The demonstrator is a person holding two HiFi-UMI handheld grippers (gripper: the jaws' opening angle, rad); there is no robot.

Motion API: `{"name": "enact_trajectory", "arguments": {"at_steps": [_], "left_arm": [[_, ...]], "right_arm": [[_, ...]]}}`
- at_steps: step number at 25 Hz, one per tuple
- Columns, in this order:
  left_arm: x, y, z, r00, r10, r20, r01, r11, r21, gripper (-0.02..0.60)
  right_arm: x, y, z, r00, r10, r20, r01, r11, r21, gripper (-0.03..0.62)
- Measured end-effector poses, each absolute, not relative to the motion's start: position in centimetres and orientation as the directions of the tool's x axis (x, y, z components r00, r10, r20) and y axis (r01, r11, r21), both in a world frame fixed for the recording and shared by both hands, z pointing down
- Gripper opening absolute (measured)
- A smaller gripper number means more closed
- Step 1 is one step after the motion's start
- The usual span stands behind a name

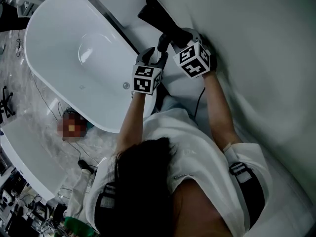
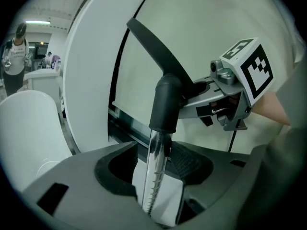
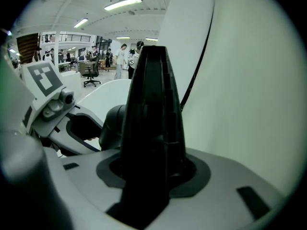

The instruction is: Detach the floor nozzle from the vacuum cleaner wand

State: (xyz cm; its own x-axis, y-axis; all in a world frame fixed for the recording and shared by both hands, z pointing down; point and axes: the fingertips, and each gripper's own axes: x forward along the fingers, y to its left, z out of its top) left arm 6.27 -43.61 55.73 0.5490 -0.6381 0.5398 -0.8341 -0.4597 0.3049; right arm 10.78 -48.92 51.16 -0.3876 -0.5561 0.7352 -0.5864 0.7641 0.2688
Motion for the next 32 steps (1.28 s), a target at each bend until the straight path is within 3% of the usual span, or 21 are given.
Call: {"name": "enact_trajectory", "arguments": {"at_steps": [9, 23, 32], "left_arm": [[8.0, -43.8, 56.8, 0.606, -0.576, 0.548, -0.788, -0.530, 0.314, 0.206], [9.1, -44.2, 58.4, 0.587, -0.574, 0.571, -0.804, -0.499, 0.324, 0.151], [8.8, -44.2, 58.2, 0.572, -0.617, 0.541, -0.819, -0.472, 0.326, 0.149]], "right_arm": [[10.8, -48.9, 51.1, -0.394, -0.554, 0.734, -0.584, 0.767, 0.266, 0.199], [11.3, -48.8, 51.0, -0.406, -0.561, 0.722, -0.582, 0.768, 0.269, 0.199], [11.4, -48.6, 50.6, -0.362, -0.591, 0.721, -0.603, 0.738, 0.302, 0.199]]}}
